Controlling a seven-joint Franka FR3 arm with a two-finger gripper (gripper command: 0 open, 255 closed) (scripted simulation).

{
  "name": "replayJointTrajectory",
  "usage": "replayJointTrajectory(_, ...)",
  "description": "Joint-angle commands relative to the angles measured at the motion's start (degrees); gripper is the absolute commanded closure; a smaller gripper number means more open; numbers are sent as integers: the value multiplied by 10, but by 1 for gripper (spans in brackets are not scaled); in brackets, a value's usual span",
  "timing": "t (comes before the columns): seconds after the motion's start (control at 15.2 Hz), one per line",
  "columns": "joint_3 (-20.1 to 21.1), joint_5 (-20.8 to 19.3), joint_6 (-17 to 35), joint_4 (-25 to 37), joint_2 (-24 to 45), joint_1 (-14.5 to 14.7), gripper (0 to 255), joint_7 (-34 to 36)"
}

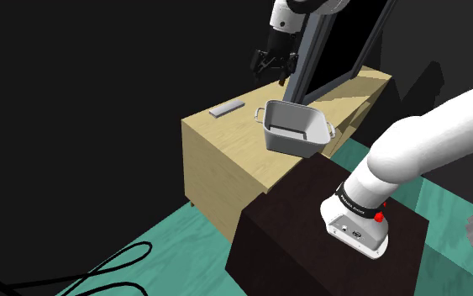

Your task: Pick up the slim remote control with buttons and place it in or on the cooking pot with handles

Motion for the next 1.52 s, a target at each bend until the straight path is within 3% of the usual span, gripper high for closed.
replayJointTrajectory(0.0, 9, -1, 29, 13, 40, -8, 0, 37)
replayJointTrajectory(0.73, 28, -42, 150, 138, 283, -37, 0, 242)
replayJointTrajectory(1.45, -16, -75, 187, 329, 513, -38, 0, 411)
